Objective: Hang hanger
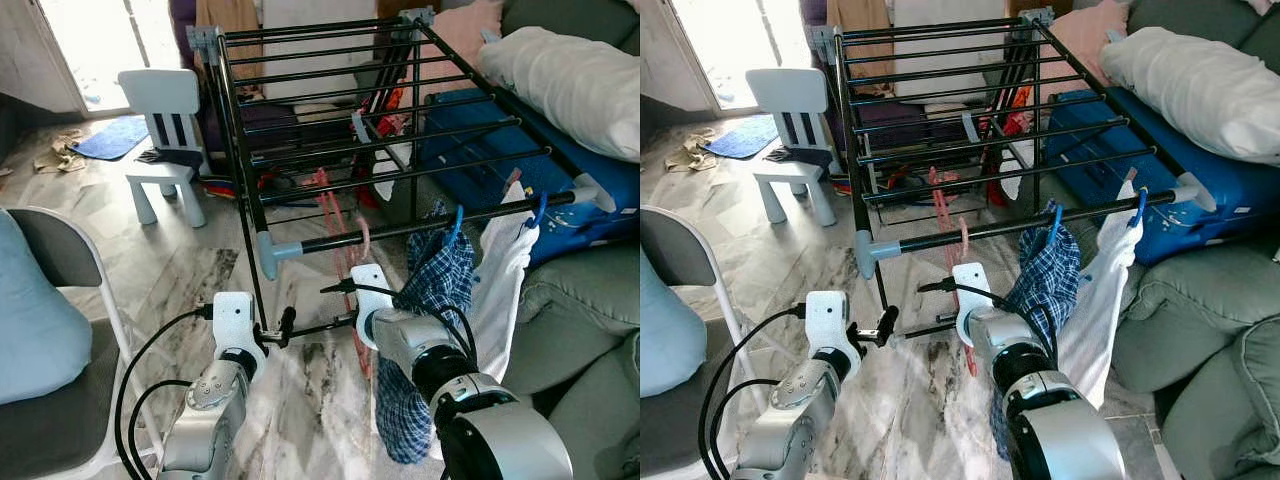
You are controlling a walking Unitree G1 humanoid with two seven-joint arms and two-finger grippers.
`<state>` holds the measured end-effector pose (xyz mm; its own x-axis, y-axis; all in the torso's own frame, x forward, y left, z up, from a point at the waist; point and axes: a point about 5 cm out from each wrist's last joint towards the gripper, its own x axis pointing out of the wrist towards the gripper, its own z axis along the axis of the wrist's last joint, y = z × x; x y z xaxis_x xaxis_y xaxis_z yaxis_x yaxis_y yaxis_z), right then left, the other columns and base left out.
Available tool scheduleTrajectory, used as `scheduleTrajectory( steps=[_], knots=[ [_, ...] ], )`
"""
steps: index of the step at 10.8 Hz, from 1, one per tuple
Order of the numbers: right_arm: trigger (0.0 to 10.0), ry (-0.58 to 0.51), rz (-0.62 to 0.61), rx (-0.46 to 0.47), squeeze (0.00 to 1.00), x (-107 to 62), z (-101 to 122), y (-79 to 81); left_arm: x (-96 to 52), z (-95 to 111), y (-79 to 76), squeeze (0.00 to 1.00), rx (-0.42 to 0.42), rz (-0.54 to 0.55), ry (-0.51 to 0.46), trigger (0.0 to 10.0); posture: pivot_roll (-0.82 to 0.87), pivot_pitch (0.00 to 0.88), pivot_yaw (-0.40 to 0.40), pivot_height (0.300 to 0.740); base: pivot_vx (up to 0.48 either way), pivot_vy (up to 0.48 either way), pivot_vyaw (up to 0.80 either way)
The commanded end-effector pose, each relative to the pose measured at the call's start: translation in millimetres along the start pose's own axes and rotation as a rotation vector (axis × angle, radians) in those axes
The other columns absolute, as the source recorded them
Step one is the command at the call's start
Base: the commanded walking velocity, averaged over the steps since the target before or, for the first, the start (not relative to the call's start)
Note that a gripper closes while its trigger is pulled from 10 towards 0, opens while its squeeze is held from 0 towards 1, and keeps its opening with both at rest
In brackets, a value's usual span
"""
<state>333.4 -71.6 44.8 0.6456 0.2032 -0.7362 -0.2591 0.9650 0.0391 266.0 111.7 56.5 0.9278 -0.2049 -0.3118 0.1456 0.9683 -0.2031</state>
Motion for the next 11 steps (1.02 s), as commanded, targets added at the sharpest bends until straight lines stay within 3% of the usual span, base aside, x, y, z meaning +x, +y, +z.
scheduleTrajectory(
  steps=[1,4,5,6,11],
  knots=[
    [10.0,0.063,0.010,0.012,0.00,2.3,-12,1.7,1.2,1,-0.5,0.00,0.001,-0.011,0.007,10.0,-0.09,0.000,-0.009,0.740,0.000,0.000,0.00],
    [10.0,0.067,0.038,0.027,0.00,4.1,-19,5.7,0.9,1,-1.1,0.00,-0.001,-0.007,0.009,10.0,-0.09,0.000,-0.004,0.740,0.000,0.000,0.00],
    [10.0,0.046,0.053,0.038,0.61,3.7,-16,5.7,1.3,0,-3.2,0.00,-0.001,-0.016,0.015,10.0,-0.10,0.000,-0.003,0.740,0.000,0.000,0.00],
    [10.0,0.040,0.046,0.024,1.00,3.4,-14,3.7,2.2,0,-3.4,0.00,0.002,-0.019,0.017,10.0,-0.10,0.000,-0.002,0.740,0.000,0.000,0.00],
    [10.0,0.012,0.062,0.028,1.00,2.8,-10,2.8,3.3,-1,-3.3,0.00,0.000,-0.016,0.019,10.0,-0.10,0.000,-0.007,0.740,0.000,0.000,0.00]
  ],
)
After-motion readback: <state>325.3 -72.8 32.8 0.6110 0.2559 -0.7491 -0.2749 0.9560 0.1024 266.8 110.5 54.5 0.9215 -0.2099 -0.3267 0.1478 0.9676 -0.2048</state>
